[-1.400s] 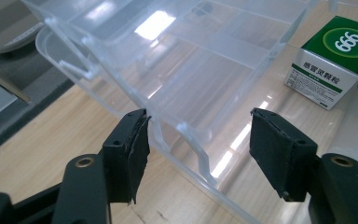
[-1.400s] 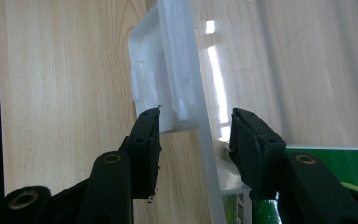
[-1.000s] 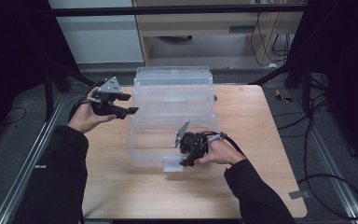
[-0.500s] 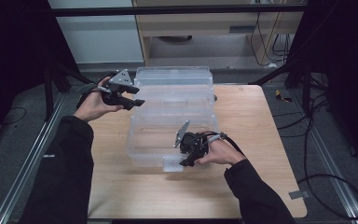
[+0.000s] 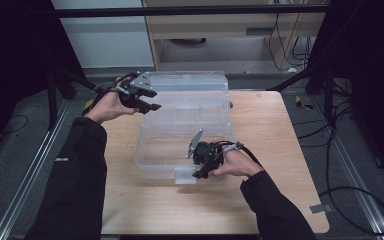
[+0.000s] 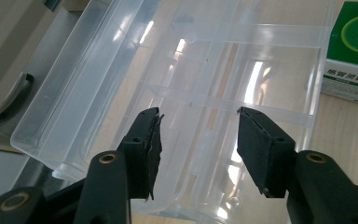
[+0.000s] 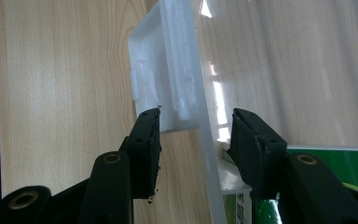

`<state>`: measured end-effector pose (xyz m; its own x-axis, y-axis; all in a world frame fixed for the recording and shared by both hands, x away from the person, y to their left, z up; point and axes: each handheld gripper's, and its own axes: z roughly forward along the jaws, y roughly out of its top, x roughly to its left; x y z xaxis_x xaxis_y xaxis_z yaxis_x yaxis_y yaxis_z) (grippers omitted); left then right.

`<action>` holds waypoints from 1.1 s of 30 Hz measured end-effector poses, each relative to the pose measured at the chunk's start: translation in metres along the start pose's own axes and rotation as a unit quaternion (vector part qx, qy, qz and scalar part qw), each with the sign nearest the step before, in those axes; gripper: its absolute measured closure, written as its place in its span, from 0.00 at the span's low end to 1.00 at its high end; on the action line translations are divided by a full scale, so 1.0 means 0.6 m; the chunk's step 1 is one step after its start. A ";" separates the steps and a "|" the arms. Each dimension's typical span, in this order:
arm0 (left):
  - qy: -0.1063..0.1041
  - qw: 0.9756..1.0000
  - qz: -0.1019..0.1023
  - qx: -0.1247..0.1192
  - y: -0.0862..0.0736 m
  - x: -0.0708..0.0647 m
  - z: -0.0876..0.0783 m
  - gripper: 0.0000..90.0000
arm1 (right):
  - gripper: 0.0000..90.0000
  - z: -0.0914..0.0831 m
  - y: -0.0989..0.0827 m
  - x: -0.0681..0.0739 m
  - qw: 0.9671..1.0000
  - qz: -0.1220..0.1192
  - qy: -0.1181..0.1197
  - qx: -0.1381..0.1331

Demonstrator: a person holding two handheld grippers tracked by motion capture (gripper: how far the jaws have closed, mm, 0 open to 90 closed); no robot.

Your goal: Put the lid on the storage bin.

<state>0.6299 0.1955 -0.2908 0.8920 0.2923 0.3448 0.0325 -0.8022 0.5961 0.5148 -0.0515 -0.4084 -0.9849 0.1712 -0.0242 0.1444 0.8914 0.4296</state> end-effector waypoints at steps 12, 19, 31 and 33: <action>-0.012 0.999 0.041 0.030 0.022 0.006 0.033 0.56 | 0.59 0.000 0.000 0.000 1.000 -0.001 0.001 -0.001; -0.016 0.998 0.054 0.038 0.031 0.005 0.053 0.61 | 0.59 0.000 0.001 0.000 1.000 0.001 0.001 0.003; -0.017 0.995 0.075 0.069 0.037 0.000 0.080 0.75 | 0.59 0.000 0.002 0.001 1.000 0.004 -0.002 0.005; -0.015 0.994 0.078 0.069 0.039 0.000 0.081 0.79 | 0.59 0.000 0.002 0.001 1.000 0.004 -0.002 0.005</action>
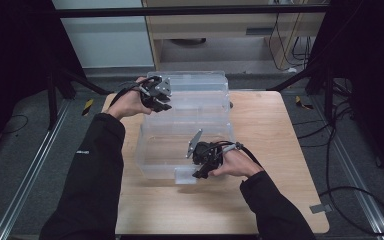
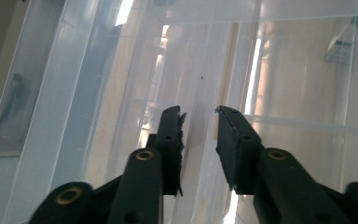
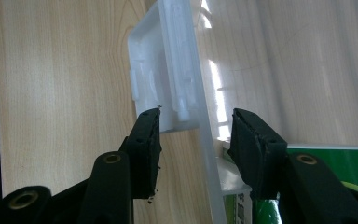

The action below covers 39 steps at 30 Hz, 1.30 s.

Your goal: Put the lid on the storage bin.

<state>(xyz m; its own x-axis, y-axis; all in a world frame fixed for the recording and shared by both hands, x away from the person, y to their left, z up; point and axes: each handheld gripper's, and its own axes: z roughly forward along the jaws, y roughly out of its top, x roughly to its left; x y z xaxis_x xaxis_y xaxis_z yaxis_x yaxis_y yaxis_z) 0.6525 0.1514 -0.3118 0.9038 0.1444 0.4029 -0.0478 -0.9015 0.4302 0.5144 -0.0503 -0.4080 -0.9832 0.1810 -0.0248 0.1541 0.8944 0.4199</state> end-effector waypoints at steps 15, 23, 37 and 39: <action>-0.009 1.000 0.020 0.010 0.008 -0.001 -0.006 0.93 | 0.60 0.001 0.002 -0.001 1.000 -0.001 0.001 0.003; -0.022 0.999 0.022 0.023 0.016 -0.008 -0.018 0.97 | 0.60 0.001 0.002 -0.002 1.000 0.003 0.001 0.005; -0.042 0.998 0.034 0.012 0.024 -0.043 -0.053 0.99 | 0.60 0.002 0.003 -0.001 1.000 0.003 -0.004 0.005; -0.046 0.998 0.030 0.005 0.022 -0.053 -0.058 0.99 | 0.60 0.001 0.002 0.000 1.000 0.002 -0.003 0.005</action>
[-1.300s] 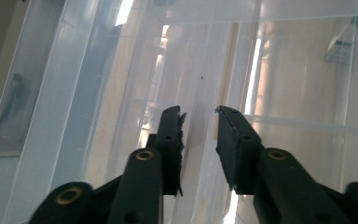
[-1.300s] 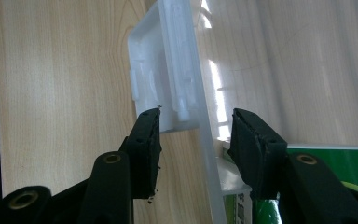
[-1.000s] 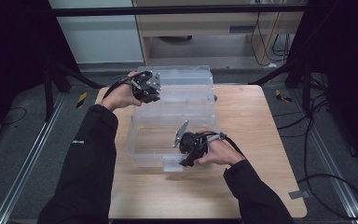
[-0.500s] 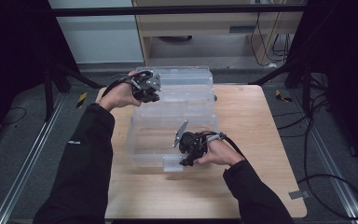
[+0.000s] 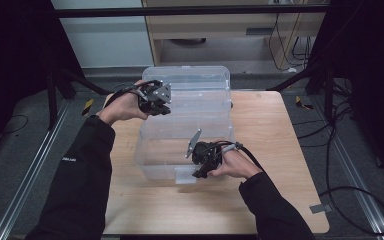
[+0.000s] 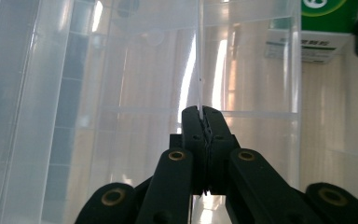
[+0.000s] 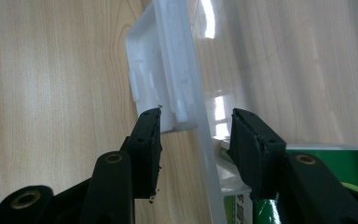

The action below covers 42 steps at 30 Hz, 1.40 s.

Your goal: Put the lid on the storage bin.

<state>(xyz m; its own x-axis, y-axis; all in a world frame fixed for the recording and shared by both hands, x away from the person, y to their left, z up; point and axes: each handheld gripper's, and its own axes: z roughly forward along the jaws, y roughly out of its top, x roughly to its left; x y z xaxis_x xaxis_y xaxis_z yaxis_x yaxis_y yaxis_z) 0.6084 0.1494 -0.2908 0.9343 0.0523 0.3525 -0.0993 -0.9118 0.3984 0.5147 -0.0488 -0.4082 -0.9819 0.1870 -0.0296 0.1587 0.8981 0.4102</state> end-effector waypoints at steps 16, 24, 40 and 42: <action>0.002 1.000 0.018 -0.014 -0.006 -0.063 -0.017 0.99 | 0.59 0.000 -0.003 0.005 1.000 -0.012 -0.010 -0.009; -0.010 1.000 0.008 -0.020 -0.012 -0.087 -0.017 0.99 | 0.59 -0.001 -0.003 0.009 1.000 -0.022 -0.018 -0.008; -0.026 0.999 -0.001 -0.021 -0.022 -0.118 -0.014 0.98 | 0.53 -0.019 -0.005 0.027 0.998 -0.020 -0.047 -0.039; -0.026 0.999 -0.002 -0.023 -0.023 -0.118 -0.014 0.98 | 0.54 -0.033 -0.009 0.028 0.997 -0.015 -0.047 -0.061</action>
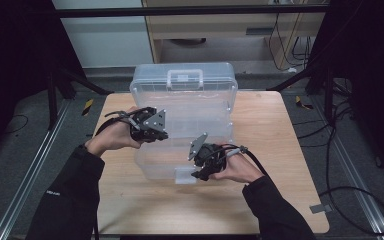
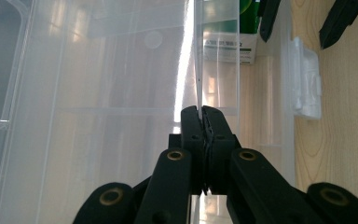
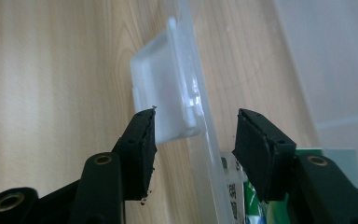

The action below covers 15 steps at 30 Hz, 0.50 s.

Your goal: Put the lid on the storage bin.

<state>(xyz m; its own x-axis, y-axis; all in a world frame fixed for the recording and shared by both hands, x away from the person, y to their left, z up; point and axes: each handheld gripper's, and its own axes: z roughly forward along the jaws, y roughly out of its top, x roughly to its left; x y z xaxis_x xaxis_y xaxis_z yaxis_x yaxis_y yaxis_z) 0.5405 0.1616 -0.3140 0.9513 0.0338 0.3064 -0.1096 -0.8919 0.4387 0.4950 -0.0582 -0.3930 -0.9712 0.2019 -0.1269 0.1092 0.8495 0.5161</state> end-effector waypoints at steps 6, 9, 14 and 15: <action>0.001 1.000 -0.008 0.000 -0.003 -0.004 0.000 0.98 | 0.73 -0.061 -0.029 -0.008 0.996 0.047 -0.009 -0.073; 0.002 1.000 -0.009 -0.001 -0.003 -0.005 0.000 0.98 | 0.83 -0.088 -0.048 -0.013 0.992 0.067 -0.017 -0.107; 0.002 1.000 -0.016 -0.004 -0.005 -0.008 0.001 0.98 | 0.93 -0.127 -0.073 -0.024 0.981 0.101 -0.047 -0.161; 0.002 1.000 -0.016 -0.005 -0.005 -0.008 0.001 0.98 | 0.95 -0.135 -0.079 -0.027 0.976 0.115 -0.052 -0.179</action>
<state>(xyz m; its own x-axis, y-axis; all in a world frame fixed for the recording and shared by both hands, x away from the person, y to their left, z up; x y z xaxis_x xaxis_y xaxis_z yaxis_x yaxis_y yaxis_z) 0.5362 0.1641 -0.3174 0.9534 0.0644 0.2949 -0.0813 -0.8861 0.4563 0.4885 -0.1413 -0.3465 -0.9012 0.4308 -0.0486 0.2225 0.5559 0.8009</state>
